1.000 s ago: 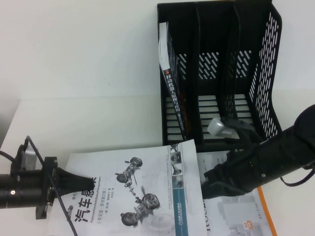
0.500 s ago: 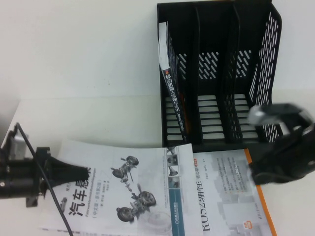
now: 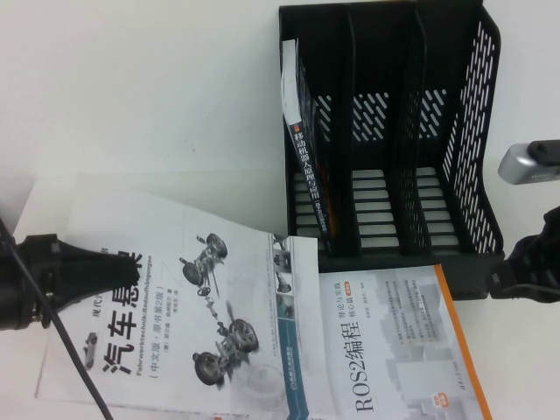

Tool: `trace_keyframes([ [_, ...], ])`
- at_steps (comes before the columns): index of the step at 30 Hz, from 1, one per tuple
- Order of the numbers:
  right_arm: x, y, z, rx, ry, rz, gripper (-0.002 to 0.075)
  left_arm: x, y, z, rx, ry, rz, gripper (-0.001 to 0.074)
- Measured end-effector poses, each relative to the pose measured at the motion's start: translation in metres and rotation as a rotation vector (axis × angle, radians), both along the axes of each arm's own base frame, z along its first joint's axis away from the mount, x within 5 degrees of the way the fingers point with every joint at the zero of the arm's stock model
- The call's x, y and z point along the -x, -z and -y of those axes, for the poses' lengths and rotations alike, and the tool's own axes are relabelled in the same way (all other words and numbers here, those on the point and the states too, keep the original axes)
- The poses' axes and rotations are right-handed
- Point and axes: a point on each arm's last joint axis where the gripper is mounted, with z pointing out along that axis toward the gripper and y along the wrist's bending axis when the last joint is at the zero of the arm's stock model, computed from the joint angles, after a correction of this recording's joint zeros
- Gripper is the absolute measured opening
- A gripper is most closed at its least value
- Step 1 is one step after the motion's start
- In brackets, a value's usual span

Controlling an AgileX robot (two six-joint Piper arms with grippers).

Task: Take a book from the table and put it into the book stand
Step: Pick up the book with your left arm, then place the book on the book shelf

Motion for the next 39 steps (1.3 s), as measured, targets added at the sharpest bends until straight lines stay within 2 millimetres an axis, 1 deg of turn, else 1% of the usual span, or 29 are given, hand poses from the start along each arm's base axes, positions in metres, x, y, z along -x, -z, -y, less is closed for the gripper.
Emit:
trace_keyframes([
  [5, 0.000, 0.000, 0.001, 0.011, -0.005, 0.000, 0.0000, 0.012, -0.014, 0.013, -0.003, 0.017, 0.013, 0.0120],
  [8, 0.000, 0.001, 0.001, 0.019, -0.008, 0.002, 0.0000, 0.014, -0.029, 0.021, -0.020, 0.055, 0.031, 0.0120],
  [14, 0.001, 0.002, 0.003, 0.042, -0.020, -0.003, 0.0000, 0.008, -0.076, 0.036, -0.034, 0.091, 0.112, 0.0120],
  [21, 0.003, 0.004, 0.007, 0.095, -0.008, -0.025, 0.0000, 0.002, -0.141, 0.051, -0.069, 0.092, 0.267, 0.0120],
  [24, 0.005, 0.005, 0.013, 0.144, 0.023, -0.052, 0.0000, -0.011, -0.170, 0.053, -0.070, 0.088, 0.300, 0.0120],
  [27, 0.010, 0.002, 0.019, 0.201, 0.044, -0.060, 0.0000, -0.035, -0.197, 0.053, -0.055, 0.075, 0.316, 0.0120],
  [29, 0.014, -0.004, 0.023, 0.228, 0.061, -0.041, 0.0000, -0.053, -0.209, 0.052, -0.040, 0.057, 0.312, 0.0120],
  [32, 0.021, -0.015, 0.029, 0.248, 0.094, -0.006, -0.0001, -0.078, -0.219, 0.051, -0.017, 0.029, 0.292, 0.0120],
  [35, 0.028, -0.024, 0.032, 0.248, 0.120, 0.022, -0.0001, -0.100, -0.223, 0.051, -0.003, 0.006, 0.273, 0.0120],
  [39, 0.034, -0.031, 0.035, 0.246, 0.135, 0.041, -0.0001, -0.117, -0.225, 0.065, 0.001, 0.019, 0.273, 0.0120],
])
